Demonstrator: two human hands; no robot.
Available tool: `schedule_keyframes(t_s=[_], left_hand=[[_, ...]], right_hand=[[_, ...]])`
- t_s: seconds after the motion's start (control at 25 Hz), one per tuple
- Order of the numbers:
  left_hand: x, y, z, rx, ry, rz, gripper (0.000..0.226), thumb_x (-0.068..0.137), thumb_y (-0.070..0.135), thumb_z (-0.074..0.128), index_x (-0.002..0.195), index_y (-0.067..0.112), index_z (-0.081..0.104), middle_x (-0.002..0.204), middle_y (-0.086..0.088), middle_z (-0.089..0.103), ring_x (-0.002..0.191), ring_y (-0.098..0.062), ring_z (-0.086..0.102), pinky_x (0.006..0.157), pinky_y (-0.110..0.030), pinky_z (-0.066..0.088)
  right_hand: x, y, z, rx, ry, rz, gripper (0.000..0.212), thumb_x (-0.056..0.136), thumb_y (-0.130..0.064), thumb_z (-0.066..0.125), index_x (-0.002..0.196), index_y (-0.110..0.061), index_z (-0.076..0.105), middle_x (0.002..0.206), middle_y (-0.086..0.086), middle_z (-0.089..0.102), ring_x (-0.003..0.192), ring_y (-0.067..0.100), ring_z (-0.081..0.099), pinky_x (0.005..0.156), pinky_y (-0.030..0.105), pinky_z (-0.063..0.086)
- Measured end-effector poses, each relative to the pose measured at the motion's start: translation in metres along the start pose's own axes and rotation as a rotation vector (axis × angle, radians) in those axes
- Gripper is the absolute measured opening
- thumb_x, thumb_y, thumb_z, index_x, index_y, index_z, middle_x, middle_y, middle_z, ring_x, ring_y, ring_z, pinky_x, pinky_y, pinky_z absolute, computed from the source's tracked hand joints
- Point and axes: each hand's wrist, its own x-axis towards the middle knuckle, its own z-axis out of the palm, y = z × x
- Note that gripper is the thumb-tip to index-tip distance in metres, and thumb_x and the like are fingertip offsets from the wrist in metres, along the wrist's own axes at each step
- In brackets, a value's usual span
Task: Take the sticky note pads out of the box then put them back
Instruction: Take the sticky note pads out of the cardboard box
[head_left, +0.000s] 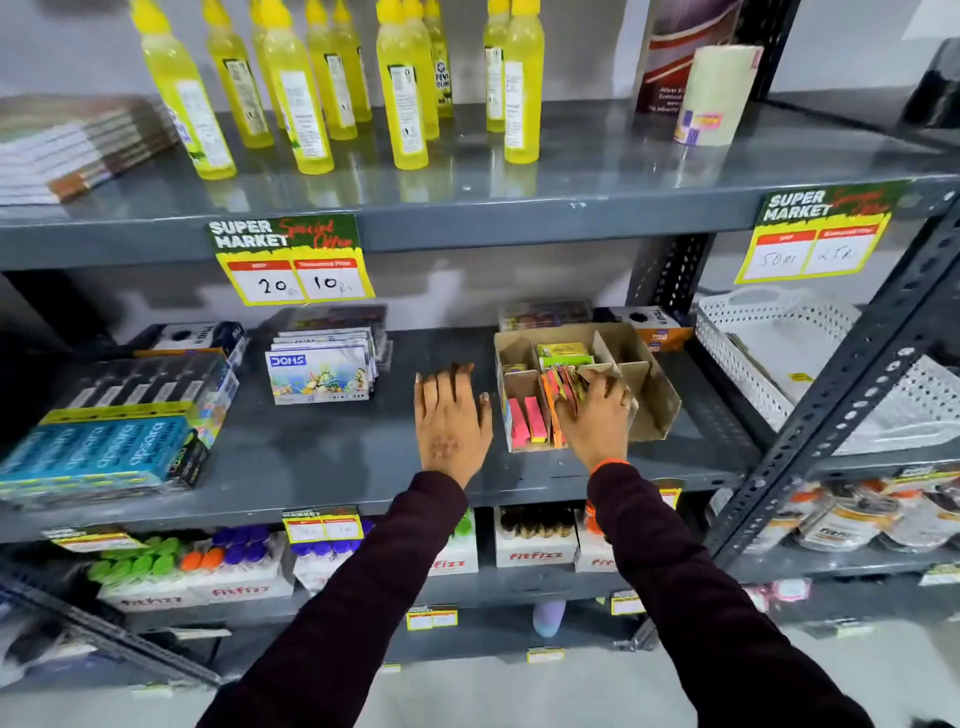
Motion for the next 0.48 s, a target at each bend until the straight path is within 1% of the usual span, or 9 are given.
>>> schedule_keyframes(t_s=[0.04, 0.08, 0.12, 0.16, 0.2, 0.28, 0.4, 0.48], left_hand=[[0.001, -0.002, 0.004, 0.009, -0.055, -0.005, 0.041, 0.087, 0.027, 0.053, 0.123, 0.008, 0.048, 0.119, -0.016, 0.058, 0.113, -0.035, 0.052, 0.112, -0.051, 0.03], [0.003, -0.004, 0.007, 0.012, -0.075, 0.001, 0.043, 0.088, 0.027, 0.053, 0.126, 0.008, 0.046, 0.125, -0.017, 0.056, 0.118, -0.036, 0.049, 0.113, -0.051, 0.028], [0.003, -0.008, 0.011, 0.005, -0.093, 0.006, 0.045, 0.089, 0.027, 0.053, 0.128, 0.007, 0.045, 0.13, -0.018, 0.053, 0.122, -0.036, 0.047, 0.114, -0.051, 0.026], [0.003, -0.012, 0.014, 0.004, -0.116, 0.013, 0.046, 0.089, 0.027, 0.053, 0.129, 0.007, 0.043, 0.134, -0.018, 0.051, 0.124, -0.035, 0.045, 0.114, -0.051, 0.024], [0.004, -0.014, 0.015, -0.001, -0.127, 0.019, 0.047, 0.089, 0.027, 0.053, 0.13, 0.007, 0.042, 0.136, -0.018, 0.049, 0.126, -0.035, 0.043, 0.114, -0.051, 0.023], [0.007, -0.021, 0.018, -0.01, -0.141, 0.021, 0.047, 0.09, 0.028, 0.052, 0.131, 0.007, 0.041, 0.137, -0.017, 0.048, 0.127, -0.034, 0.042, 0.114, -0.051, 0.023], [0.01, -0.029, 0.022, -0.025, -0.138, 0.01, 0.047, 0.091, 0.027, 0.051, 0.132, 0.007, 0.04, 0.137, -0.016, 0.048, 0.127, -0.034, 0.042, 0.114, -0.051, 0.024], [0.011, -0.033, 0.022, -0.035, -0.136, 0.006, 0.047, 0.091, 0.026, 0.051, 0.132, 0.006, 0.04, 0.136, -0.017, 0.049, 0.126, -0.034, 0.043, 0.114, -0.051, 0.024]], right_hand=[[0.006, 0.004, 0.004, 0.031, -0.078, 0.075, 0.064, 0.089, -0.037, 0.06, 0.135, 0.002, 0.039, 0.137, 0.03, 0.042, 0.126, 0.044, 0.041, 0.107, 0.047, 0.034], [0.009, 0.003, 0.003, 0.06, -0.147, 0.121, 0.07, 0.089, -0.041, 0.06, 0.138, 0.003, 0.034, 0.139, 0.03, 0.04, 0.126, 0.044, 0.043, 0.106, 0.047, 0.036], [0.014, 0.007, 0.006, 0.068, -0.189, 0.13, 0.073, 0.089, -0.044, 0.059, 0.139, 0.003, 0.033, 0.138, 0.03, 0.043, 0.123, 0.043, 0.048, 0.104, 0.047, 0.04], [0.016, 0.007, 0.005, 0.07, -0.226, 0.127, 0.071, 0.089, -0.046, 0.059, 0.136, 0.003, 0.037, 0.132, 0.028, 0.052, 0.117, 0.042, 0.055, 0.1, 0.045, 0.046], [0.019, 0.008, 0.006, 0.067, -0.23, 0.108, 0.066, 0.088, -0.047, 0.06, 0.129, 0.002, 0.044, 0.122, 0.026, 0.061, 0.109, 0.039, 0.062, 0.094, 0.043, 0.051], [0.021, 0.008, 0.008, 0.068, -0.221, 0.076, 0.054, 0.085, -0.046, 0.063, 0.113, -0.001, 0.058, 0.104, 0.022, 0.072, 0.097, 0.036, 0.068, 0.087, 0.04, 0.055], [0.022, 0.008, 0.012, 0.035, -0.209, 0.083, 0.041, 0.087, -0.039, 0.062, 0.104, -0.002, 0.063, 0.099, 0.022, 0.073, 0.095, 0.037, 0.068, 0.084, 0.039, 0.054], [0.021, 0.005, 0.016, -0.03, -0.196, 0.091, 0.043, 0.089, -0.038, 0.059, 0.107, 0.0, 0.061, 0.1, 0.022, 0.072, 0.096, 0.037, 0.068, 0.083, 0.039, 0.054]])
